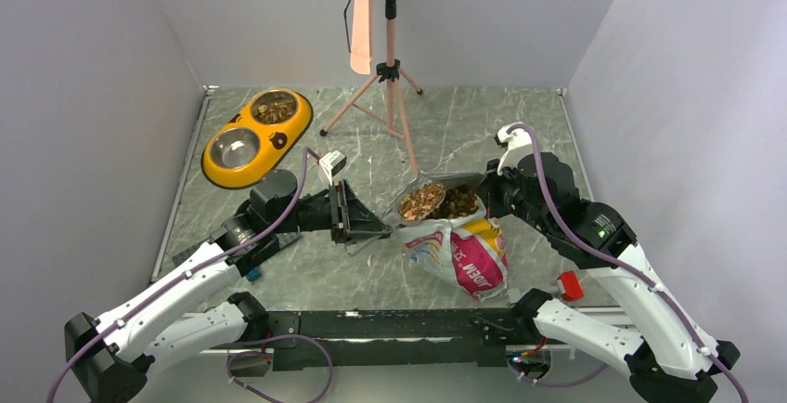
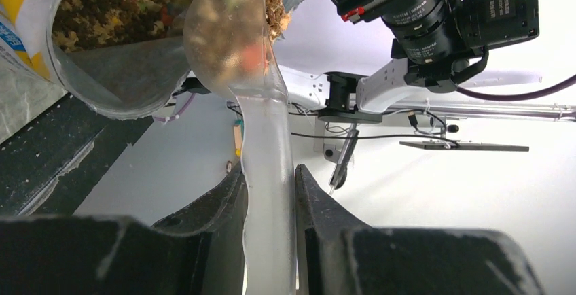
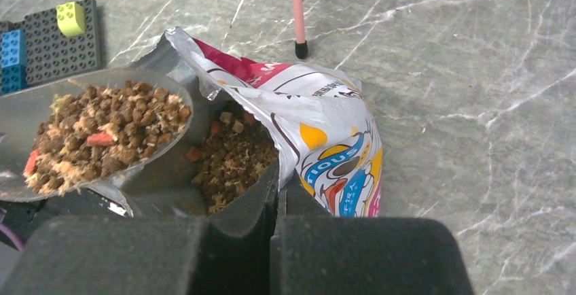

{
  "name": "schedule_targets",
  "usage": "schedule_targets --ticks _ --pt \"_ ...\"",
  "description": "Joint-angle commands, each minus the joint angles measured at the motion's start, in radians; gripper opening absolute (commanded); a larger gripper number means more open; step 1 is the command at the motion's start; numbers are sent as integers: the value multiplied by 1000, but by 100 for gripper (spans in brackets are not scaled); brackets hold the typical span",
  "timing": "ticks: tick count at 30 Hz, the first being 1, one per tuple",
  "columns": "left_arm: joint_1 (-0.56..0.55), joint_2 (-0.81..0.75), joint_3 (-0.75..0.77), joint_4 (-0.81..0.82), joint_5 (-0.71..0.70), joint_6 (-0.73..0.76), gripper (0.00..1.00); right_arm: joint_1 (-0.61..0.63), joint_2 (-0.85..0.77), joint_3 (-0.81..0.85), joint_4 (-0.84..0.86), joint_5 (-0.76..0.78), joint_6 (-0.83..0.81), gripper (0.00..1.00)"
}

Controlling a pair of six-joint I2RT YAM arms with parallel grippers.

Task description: Serve the pet food

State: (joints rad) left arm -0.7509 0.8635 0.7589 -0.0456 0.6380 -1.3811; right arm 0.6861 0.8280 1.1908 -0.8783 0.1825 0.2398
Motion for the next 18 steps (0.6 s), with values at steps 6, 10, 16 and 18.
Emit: schedule_targets --ticks 6,10,16,18 --pt "5 -20 58 66 68 34 0 -5 -19 71 38 179 86 0" --pt "5 -34 61 56 60 42 0 -5 -4 84 6 222 117 0" --pt "5 -44 58 68 52 40 0 -5 8 94 -25 235 143 0" --pt "4 -46 64 63 49 44 0 -5 8 98 -39 254 154 0"
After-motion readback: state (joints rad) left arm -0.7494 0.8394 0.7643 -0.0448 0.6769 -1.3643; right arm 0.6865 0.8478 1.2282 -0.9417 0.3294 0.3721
